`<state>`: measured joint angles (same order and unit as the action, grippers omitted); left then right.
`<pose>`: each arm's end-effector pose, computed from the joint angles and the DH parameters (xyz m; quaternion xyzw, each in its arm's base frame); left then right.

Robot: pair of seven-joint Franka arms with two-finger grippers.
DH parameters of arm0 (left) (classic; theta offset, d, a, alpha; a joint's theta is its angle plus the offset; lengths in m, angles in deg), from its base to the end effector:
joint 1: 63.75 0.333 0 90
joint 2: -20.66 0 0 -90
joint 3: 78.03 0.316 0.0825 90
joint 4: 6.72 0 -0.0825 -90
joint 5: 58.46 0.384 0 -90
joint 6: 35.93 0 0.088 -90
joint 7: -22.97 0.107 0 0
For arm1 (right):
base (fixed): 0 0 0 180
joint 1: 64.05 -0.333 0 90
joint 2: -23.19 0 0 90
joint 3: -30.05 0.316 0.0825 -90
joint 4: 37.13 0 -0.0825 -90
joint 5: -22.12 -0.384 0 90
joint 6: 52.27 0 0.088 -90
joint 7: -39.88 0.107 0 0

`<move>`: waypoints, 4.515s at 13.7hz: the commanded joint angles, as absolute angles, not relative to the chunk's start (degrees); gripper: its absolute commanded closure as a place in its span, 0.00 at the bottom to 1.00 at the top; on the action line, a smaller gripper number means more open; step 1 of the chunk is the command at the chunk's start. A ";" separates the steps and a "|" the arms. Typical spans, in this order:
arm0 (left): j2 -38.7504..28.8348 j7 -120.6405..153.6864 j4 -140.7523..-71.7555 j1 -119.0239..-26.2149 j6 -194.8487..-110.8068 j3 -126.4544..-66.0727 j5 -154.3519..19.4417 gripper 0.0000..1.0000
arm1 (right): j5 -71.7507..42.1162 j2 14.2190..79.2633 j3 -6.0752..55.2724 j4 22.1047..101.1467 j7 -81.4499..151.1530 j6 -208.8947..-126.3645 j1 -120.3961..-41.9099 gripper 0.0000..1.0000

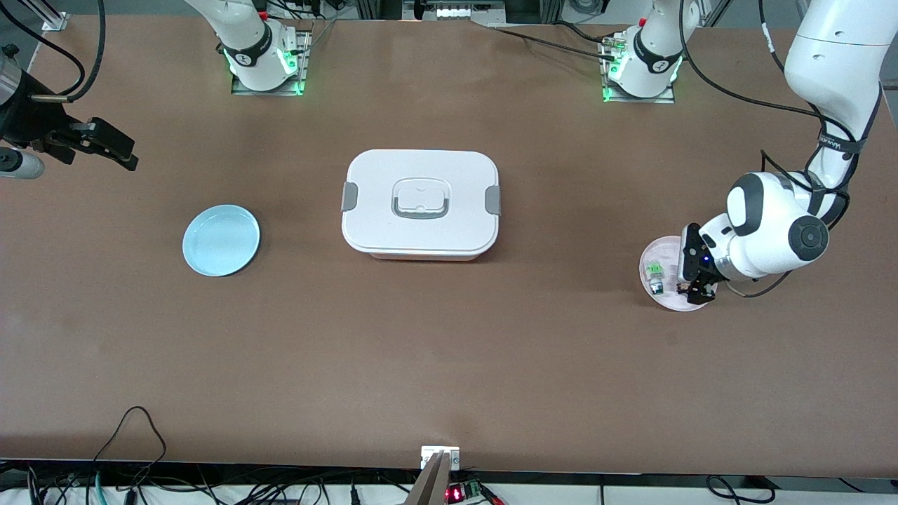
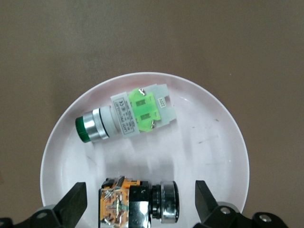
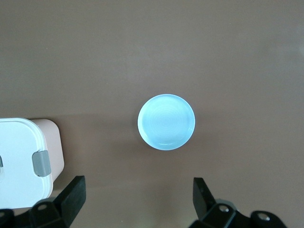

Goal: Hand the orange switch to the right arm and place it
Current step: 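Close the left gripper on the orange-and-black switch, then lift the switch with the left gripper while the right gripper reaches over, then grasp the orange switch with the right gripper beside the left gripper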

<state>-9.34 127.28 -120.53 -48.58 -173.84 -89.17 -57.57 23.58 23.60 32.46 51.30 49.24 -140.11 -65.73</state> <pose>0.5990 0.0442 0.1943 0.6430 -0.7632 0.0085 0.0634 0.5519 0.0366 0.6302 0.9988 -0.0463 -0.0072 0.0135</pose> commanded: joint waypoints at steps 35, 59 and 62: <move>-3.86 128.97 -108.95 -58.72 -157.11 -117.14 -167.51 1.00 | 10.76 23.54 32.78 49.88 45.61 -138.41 -65.46 0.00; -3.86 122.99 -99.18 -73.85 -174.27 -116.43 -177.91 1.00 | -67.97 28.64 35.94 75.19 71.41 -145.70 -68.98 0.00; -3.77 122.99 -99.27 -73.85 -174.27 -116.43 -177.91 1.00 | -68.06 28.11 37.33 75.10 73.02 -147.80 -68.98 0.00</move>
<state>-4.23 123.34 -100.09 -72.90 -173.34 -117.12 -176.50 -66.78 29.39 35.93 74.25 71.14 -145.70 -69.09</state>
